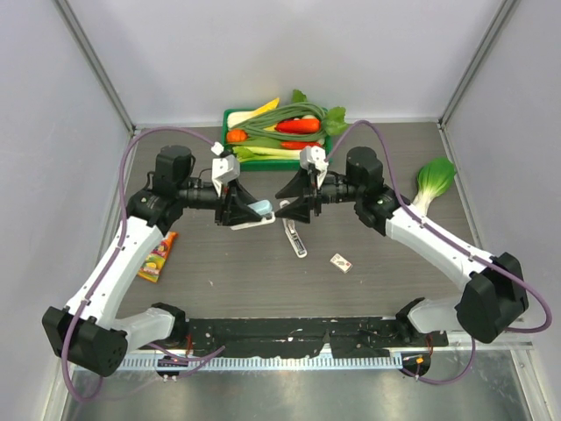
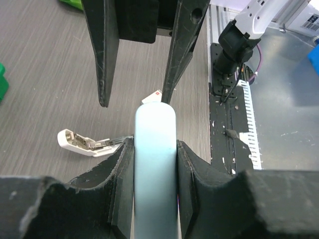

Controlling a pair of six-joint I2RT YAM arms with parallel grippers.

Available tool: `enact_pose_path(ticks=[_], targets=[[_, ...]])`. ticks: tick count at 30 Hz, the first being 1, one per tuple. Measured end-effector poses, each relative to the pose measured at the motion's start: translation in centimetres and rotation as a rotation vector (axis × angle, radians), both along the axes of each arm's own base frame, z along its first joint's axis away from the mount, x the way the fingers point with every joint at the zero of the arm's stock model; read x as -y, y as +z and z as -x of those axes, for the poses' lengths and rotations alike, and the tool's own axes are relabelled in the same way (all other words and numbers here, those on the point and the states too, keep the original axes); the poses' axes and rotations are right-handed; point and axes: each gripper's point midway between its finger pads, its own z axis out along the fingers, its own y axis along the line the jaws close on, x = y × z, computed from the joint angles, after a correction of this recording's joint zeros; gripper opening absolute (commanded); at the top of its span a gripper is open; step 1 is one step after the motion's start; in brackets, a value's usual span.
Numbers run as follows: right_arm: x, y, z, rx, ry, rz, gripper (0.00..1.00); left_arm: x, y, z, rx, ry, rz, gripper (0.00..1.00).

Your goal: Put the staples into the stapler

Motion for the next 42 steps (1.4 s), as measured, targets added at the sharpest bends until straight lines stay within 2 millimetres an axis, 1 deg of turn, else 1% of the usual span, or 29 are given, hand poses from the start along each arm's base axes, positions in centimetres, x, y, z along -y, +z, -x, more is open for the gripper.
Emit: enact_pose_path(ticks=[3, 11, 14, 16, 20, 22, 25, 31, 33, 36, 38, 42], targets=[[-0.5, -1.1, 0.5, -0.037, 0.018, 0.005, 0.55, 0.0, -0.4, 0.2, -0.011, 0.005, -0.017, 0.00], [-1.3, -1.5, 0.5, -0.081, 0.027, -0.009, 0.53, 0.1, -0.8, 0.3, -0.004, 0.004, -0.034, 0.00], [-1.6, -2.2, 0.5, -0.085, 0.025, -0.002, 0.53, 0.0, -1.0, 0.2, -0.015, 0.016, -0.040, 0.00], [-2.0, -2.9, 0.7, -0.084, 0.028, 0.012, 0.53, 0.0, -1.0, 0.2, -0.030, 0.025, -0.042, 0.00], [-3.3, -6.3, 1.9, -0.131, 0.053, 0.074, 0.52, 0.3, -0.1, -0.4, -0.019, 0.038, -0.016, 0.00], [-4.0, -7.5, 2.7, -0.150, 0.073, 0.099, 0.52, 0.5, 0.3, -0.6, -0.019, 0.045, -0.004, 0.00], [-4.7, -8.4, 3.4, -0.162, 0.083, 0.112, 0.52, 0.7, 0.8, -0.9, -0.018, 0.055, 0.015, 0.00], [-5.0, -8.1, 2.9, -0.170, 0.054, 0.081, 0.53, 1.0, 2.1, -1.8, -0.010, 0.087, 0.054, 0.00], [-4.7, -8.0, 2.6, -0.175, 0.043, 0.079, 0.55, 0.9, 2.1, -1.8, -0.004, 0.085, 0.052, 0.00], [-3.8, -7.9, 2.2, -0.176, 0.038, 0.101, 0.56, 0.7, 1.4, -1.7, 0.009, 0.084, 0.028, 0.00], [-2.5, -6.7, 1.4, -0.156, 0.024, 0.096, 0.56, 0.6, 0.9, -1.6, 0.011, 0.080, 0.011, 0.00], [0.6, -2.9, -0.2, -0.091, -0.015, 0.039, 0.56, 0.4, 0.2, -1.3, 0.014, 0.069, -0.013, 0.00]])
